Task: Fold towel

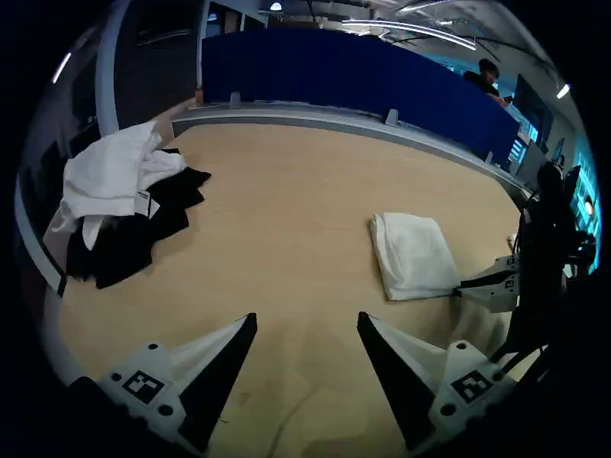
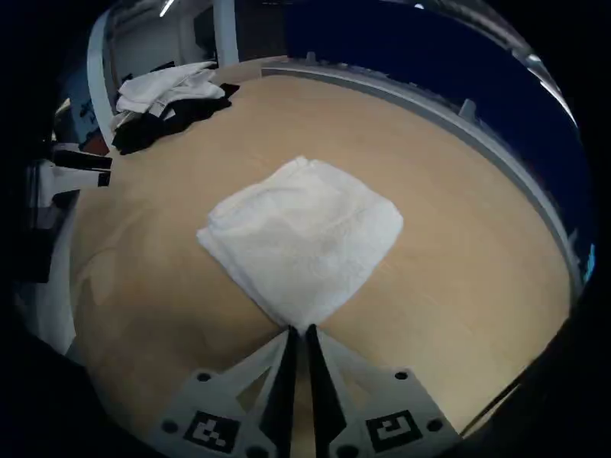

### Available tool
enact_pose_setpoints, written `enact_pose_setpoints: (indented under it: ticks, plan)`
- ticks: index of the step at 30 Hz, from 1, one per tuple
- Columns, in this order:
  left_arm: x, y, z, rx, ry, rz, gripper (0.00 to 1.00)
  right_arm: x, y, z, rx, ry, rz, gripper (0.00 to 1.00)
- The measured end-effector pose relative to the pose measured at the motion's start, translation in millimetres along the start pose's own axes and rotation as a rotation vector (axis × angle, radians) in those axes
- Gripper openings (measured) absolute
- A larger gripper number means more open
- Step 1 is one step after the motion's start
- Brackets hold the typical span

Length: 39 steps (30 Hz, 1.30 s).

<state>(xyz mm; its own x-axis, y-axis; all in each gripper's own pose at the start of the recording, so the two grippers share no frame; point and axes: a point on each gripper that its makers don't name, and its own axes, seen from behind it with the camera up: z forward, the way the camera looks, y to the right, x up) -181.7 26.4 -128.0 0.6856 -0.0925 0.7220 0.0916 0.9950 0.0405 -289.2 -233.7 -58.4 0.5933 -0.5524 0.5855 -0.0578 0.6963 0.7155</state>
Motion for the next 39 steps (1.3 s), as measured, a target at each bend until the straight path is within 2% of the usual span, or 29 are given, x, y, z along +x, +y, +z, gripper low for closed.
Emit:
enact_pose_setpoints:
  ticks: [9, 14, 24, 30, 39]
  plan:
    - [3, 2.4, -0.9, -0.007, 0.003, 0.011, 0.98, 9, 2, -10.5, -0.013, 0.027, -0.004, 0.06]
    - [7, 3.1, -1.0, -0.01, 0.008, 0.018, 0.98, 30, 4, -26.0, -0.022, 0.076, -0.008, 0.06]
    - [22, 6.6, -4.4, -0.02, 0.036, 0.021, 0.98, 103, 16, -81.0, -0.059, 0.226, -0.034, 0.06]
    - [30, 12.0, -7.7, -0.032, 0.057, 0.028, 0.98, 137, 27, -113.5, -0.083, 0.301, -0.032, 0.06]
    - [40, 24.3, -11.3, -0.054, 0.08, 0.038, 0.98, 151, 57, -149.4, -0.145, 0.343, -0.016, 0.05]
